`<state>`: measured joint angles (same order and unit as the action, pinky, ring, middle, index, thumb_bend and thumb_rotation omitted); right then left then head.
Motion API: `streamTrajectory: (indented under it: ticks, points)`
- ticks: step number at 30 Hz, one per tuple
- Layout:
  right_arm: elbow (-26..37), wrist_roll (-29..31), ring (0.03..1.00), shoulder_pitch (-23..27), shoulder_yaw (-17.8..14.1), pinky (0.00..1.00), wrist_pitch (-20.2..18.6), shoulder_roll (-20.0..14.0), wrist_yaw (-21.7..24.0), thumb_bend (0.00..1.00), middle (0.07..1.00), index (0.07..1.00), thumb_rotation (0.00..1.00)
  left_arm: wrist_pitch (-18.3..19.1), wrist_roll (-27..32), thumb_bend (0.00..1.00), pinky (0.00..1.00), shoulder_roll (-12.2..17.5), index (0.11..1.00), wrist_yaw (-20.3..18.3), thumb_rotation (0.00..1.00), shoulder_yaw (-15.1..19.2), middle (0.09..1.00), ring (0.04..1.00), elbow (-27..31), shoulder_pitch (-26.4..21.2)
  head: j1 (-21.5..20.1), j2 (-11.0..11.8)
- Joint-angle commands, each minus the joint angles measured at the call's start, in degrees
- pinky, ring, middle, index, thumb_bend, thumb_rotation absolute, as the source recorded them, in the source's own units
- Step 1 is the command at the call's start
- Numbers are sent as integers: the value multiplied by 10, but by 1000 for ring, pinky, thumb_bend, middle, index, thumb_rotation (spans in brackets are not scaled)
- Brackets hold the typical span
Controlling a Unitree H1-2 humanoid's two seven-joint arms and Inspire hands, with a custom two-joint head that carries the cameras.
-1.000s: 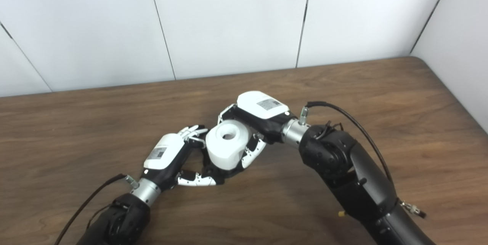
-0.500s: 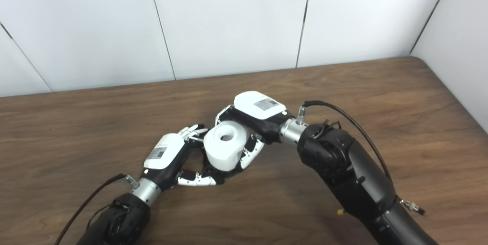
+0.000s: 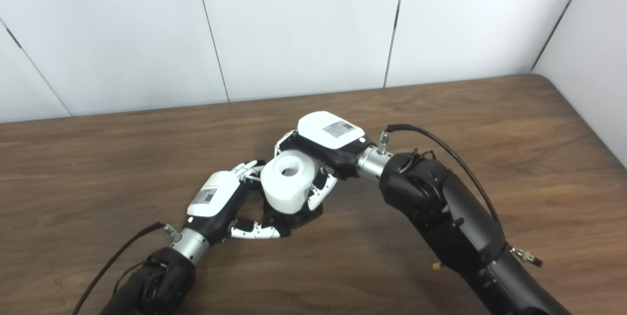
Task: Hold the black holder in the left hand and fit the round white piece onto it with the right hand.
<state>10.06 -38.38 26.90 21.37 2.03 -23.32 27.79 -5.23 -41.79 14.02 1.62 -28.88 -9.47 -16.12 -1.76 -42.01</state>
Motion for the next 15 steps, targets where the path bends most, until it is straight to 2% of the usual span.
streamTrajectory:
  ticks: [1, 9, 15]
  points:
    - [-9, -20, 672, 8, 5, 658, 8, -17, 6, 520, 675, 484, 132, 34, -25, 523, 924, 25, 486, -54, 54, -16, 854, 927, -22, 36, 0, -2]
    - [-5, -17, 686, 12, 1, 659, 5, -32, 20, 520, 677, 484, 132, 43, -25, 523, 933, 27, 486, -63, 54, -16, 856, 932, -14, 37, -3, -4]
    - [2, -7, 675, 12, 2, 642, 14, -48, 21, 521, 673, 483, 130, 36, -22, 523, 915, 28, 486, -59, 53, -15, 853, 928, -19, 36, -3, -5]
